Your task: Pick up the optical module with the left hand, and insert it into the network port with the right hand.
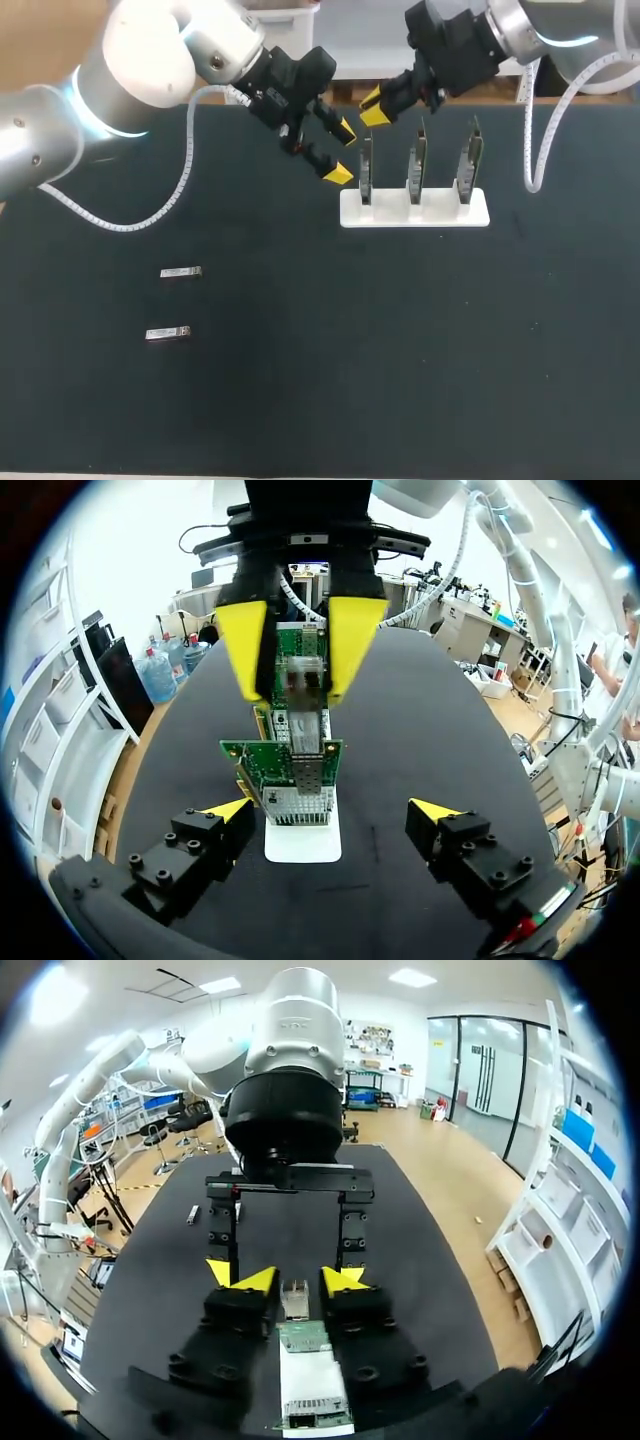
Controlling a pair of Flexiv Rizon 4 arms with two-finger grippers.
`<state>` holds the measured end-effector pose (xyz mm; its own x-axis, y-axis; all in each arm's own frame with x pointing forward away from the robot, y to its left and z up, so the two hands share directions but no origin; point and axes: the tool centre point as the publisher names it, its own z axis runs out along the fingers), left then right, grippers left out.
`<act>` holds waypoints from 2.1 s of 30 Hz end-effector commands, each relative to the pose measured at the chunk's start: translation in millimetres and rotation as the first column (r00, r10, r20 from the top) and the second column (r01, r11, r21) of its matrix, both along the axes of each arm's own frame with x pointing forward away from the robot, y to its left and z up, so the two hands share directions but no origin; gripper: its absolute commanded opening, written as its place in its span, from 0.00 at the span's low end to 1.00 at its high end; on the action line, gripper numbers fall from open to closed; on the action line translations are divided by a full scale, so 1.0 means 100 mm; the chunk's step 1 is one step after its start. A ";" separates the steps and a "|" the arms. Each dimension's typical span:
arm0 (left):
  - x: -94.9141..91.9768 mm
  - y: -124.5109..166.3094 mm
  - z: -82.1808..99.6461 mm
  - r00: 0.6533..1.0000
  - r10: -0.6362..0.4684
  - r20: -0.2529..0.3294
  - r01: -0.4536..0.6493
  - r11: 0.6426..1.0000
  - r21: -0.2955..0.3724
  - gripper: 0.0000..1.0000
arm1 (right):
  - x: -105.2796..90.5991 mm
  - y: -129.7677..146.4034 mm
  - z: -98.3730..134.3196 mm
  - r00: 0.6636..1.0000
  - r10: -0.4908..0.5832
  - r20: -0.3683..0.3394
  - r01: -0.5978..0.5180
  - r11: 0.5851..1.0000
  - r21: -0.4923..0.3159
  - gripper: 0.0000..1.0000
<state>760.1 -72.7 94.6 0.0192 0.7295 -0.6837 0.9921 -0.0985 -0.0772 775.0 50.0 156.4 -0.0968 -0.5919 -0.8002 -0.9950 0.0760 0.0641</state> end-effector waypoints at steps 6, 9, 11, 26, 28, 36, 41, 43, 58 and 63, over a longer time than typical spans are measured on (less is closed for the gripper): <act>0.03 -0.01 0.01 1.000 -0.004 -0.005 0.004 1.000 0.006 1.00 | -0.01 -0.04 0.12 1.000 0.010 -0.024 -0.009 0.999 0.042 1.00; 0.03 -0.01 0.01 1.000 -0.004 -0.005 0.004 1.000 0.006 1.00 | 0.00 -0.05 0.16 0.999 0.016 -0.032 -0.014 0.998 0.058 1.00; 0.03 -0.01 0.01 1.000 -0.004 -0.005 0.004 1.000 0.006 1.00 | 0.00 -0.05 0.16 0.999 0.017 -0.032 -0.015 0.998 0.061 0.24; 0.03 -0.01 0.01 1.000 -0.004 -0.005 0.004 1.000 0.006 1.00 | 0.01 -0.01 0.03 0.999 0.017 -0.036 -0.016 1.000 0.026 0.00; 0.03 -0.01 0.01 1.000 -0.004 -0.005 0.004 1.000 0.006 1.00 | 0.02 -0.01 0.01 0.999 0.016 -0.041 -0.015 1.000 0.022 0.00; 0.03 -0.01 0.01 1.000 -0.004 -0.005 0.004 1.000 0.006 1.00 | 0.02 0.00 -0.05 0.999 0.016 -0.051 -0.016 1.000 0.016 0.00; 0.03 -0.01 0.01 1.000 -0.004 -0.005 0.004 1.000 0.006 1.00 | 0.02 0.01 -0.08 0.998 0.015 -0.056 -0.014 1.000 0.012 0.00; 0.03 -0.01 0.01 1.000 -0.004 -0.005 0.004 1.000 0.006 1.00 | 0.02 0.01 -0.09 0.998 0.013 -0.058 -0.013 1.000 0.010 0.00; 0.03 -0.01 0.01 1.000 -0.004 -0.005 0.004 1.000 0.006 1.00 | 0.03 0.01 -0.20 0.997 0.007 -0.078 -0.008 1.000 -0.011 0.00; 0.03 -0.01 0.01 1.000 -0.004 -0.005 0.004 1.000 0.006 1.00 | 0.02 0.01 -0.24 0.997 0.003 -0.078 -0.005 1.000 -0.023 0.00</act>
